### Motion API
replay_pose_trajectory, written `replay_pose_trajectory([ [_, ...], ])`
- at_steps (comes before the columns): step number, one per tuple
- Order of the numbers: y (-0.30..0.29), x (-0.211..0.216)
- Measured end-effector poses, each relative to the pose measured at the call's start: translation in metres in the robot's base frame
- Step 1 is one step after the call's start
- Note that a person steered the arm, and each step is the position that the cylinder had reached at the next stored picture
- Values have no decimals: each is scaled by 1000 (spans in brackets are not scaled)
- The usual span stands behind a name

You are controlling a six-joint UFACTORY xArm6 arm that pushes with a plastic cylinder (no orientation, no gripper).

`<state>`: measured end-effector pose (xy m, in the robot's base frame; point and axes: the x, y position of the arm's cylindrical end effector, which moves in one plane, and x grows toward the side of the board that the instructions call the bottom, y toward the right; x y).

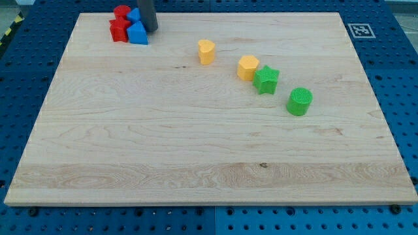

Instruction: Move the yellow heart to the left side of the yellow hexagon

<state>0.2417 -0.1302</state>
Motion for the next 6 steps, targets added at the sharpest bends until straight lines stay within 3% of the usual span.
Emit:
replay_pose_trajectory([
  [2, 91, -8],
  [5, 98, 7],
  [6, 98, 30],
])
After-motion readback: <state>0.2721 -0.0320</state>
